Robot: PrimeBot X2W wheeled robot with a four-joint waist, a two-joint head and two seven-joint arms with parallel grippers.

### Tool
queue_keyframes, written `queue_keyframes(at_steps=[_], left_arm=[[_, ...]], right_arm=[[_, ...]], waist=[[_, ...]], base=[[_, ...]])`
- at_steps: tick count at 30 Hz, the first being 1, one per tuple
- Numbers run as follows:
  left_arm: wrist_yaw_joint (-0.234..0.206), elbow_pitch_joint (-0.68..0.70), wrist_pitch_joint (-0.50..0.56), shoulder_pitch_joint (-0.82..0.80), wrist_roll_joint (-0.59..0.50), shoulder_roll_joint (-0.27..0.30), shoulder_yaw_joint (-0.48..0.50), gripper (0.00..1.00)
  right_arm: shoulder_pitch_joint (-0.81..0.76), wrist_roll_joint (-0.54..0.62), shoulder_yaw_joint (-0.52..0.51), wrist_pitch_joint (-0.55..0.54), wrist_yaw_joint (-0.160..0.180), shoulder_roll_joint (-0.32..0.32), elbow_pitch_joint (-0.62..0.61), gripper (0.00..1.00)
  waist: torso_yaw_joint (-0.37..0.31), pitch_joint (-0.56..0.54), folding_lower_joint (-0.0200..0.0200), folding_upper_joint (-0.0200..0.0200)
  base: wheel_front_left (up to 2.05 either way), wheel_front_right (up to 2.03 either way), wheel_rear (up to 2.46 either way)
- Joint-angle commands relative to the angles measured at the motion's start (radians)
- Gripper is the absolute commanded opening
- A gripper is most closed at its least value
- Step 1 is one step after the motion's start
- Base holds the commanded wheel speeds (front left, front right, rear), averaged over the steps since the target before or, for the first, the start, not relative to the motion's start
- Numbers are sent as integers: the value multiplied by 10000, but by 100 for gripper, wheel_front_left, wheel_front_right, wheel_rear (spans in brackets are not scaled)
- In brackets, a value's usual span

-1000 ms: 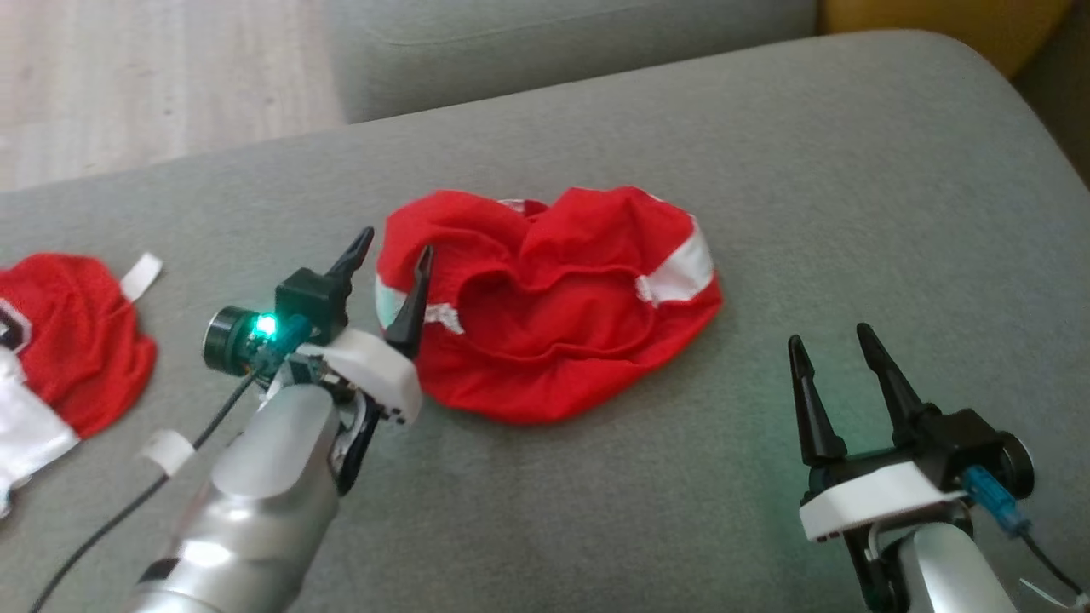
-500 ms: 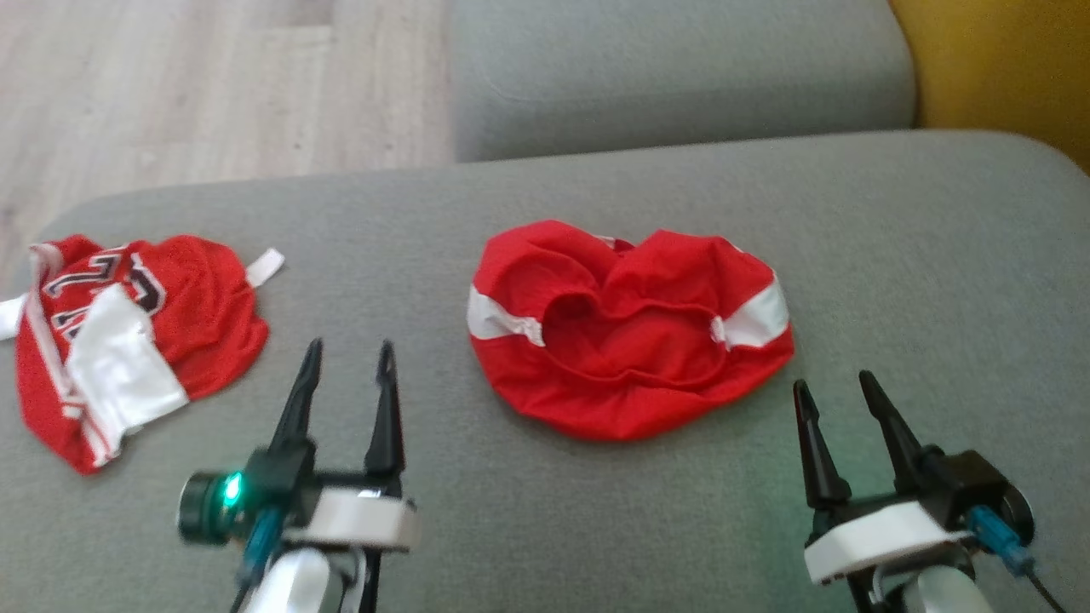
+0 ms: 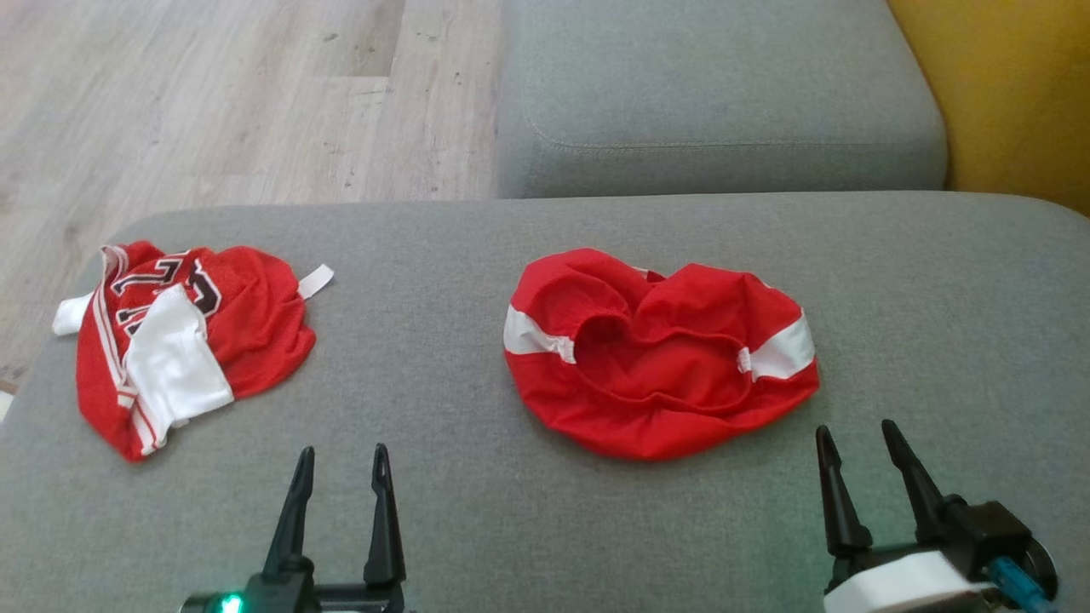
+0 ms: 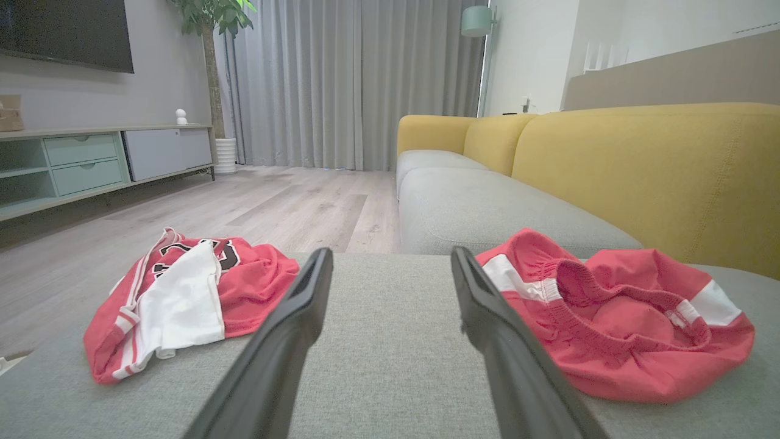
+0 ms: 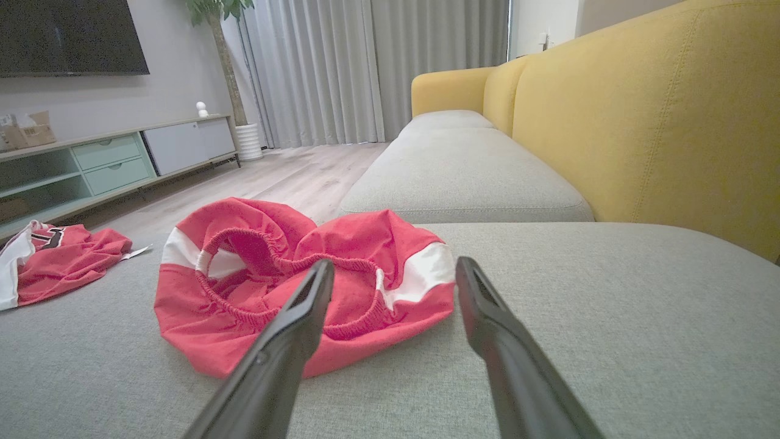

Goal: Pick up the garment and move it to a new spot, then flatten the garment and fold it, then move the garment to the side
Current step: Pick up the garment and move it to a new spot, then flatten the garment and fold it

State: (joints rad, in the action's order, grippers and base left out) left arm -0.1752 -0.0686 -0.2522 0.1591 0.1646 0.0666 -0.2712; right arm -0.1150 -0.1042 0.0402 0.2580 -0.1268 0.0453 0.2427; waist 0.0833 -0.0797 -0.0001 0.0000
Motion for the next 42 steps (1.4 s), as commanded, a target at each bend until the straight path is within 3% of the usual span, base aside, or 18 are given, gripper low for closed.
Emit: queue_keyframes(at_steps=[1,10,30,37,42], left_arm=[[40,334,-95,-472,-137,-121,382,100],[215,214,-95,-444,-372,-155,623,100],[-24,-529,-95,-485,-506,-163,432,100],[-96,-609,-95,-507,-448,-163,376,100],[146,-952,-95,-818,-158,-163,-79,100]], right_arm=[[285,8,155,38,-39,49,-342,100],[221,-166,188,38,-39,49,-270,100],[243,-136,138,38,-39,49,-266,100],[299,-114,234,38,-39,49,-308,100],[346,-185,329,38,-39,49,-417,100]], waist=[[25,-13,1,0],[-64,-68,1,0],[-126,-69,1,0],[-404,27,1,0],[-873,240,1,0]], base=[[0,0,0],[0,0,0],[0,0,0],[0,0,0],[0,0,0]])
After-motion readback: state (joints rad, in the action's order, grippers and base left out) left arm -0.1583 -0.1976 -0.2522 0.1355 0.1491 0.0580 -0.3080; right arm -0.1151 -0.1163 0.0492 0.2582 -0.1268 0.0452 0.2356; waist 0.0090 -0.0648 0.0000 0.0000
